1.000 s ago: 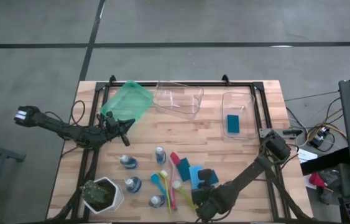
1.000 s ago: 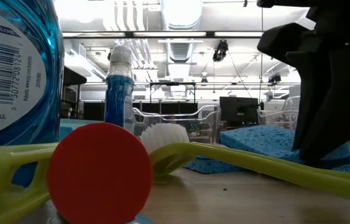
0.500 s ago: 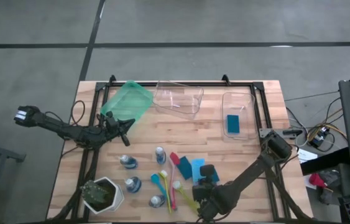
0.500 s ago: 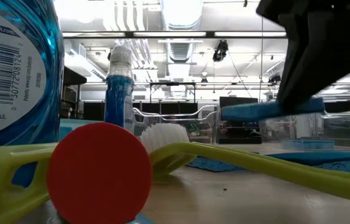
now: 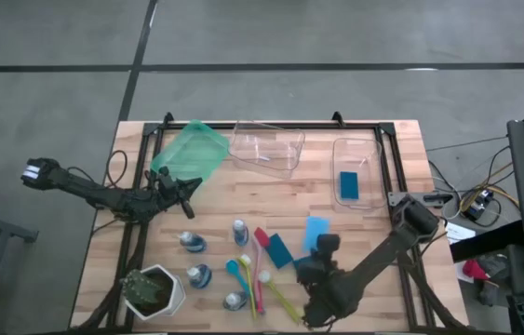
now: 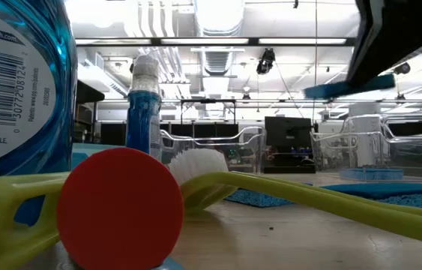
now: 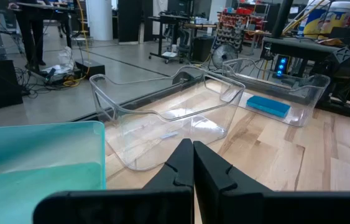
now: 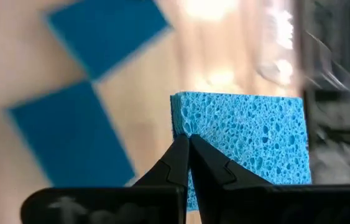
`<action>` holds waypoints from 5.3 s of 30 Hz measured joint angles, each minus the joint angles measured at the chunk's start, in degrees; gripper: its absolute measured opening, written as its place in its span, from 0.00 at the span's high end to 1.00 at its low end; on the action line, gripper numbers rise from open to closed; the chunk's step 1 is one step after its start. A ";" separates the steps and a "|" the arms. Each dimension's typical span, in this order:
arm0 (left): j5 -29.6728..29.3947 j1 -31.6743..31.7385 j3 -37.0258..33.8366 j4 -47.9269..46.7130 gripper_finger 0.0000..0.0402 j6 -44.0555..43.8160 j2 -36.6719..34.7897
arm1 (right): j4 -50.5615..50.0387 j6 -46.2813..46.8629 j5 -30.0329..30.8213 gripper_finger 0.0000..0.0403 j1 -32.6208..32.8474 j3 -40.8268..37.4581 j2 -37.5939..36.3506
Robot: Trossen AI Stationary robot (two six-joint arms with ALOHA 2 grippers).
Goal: Pick & Place Kitchen Sink Supplies
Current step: Put the blue sponge in the right transparent bin
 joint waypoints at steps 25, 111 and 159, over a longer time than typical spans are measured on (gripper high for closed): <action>0.01 -0.01 -0.01 -1.20 1.00 -0.01 0.07 | -3.47 24.12 5.59 0.98 -11.65 -29.13 -39.95; 0.00 -0.02 -0.01 -1.51 1.00 0.00 0.09 | 30.86 -7.74 -21.14 0.98 -49.65 -48.81 -46.94; 0.00 -0.02 -0.01 -1.51 1.00 0.00 0.09 | 34.55 -16.24 -22.65 0.68 -42.29 -43.41 -46.99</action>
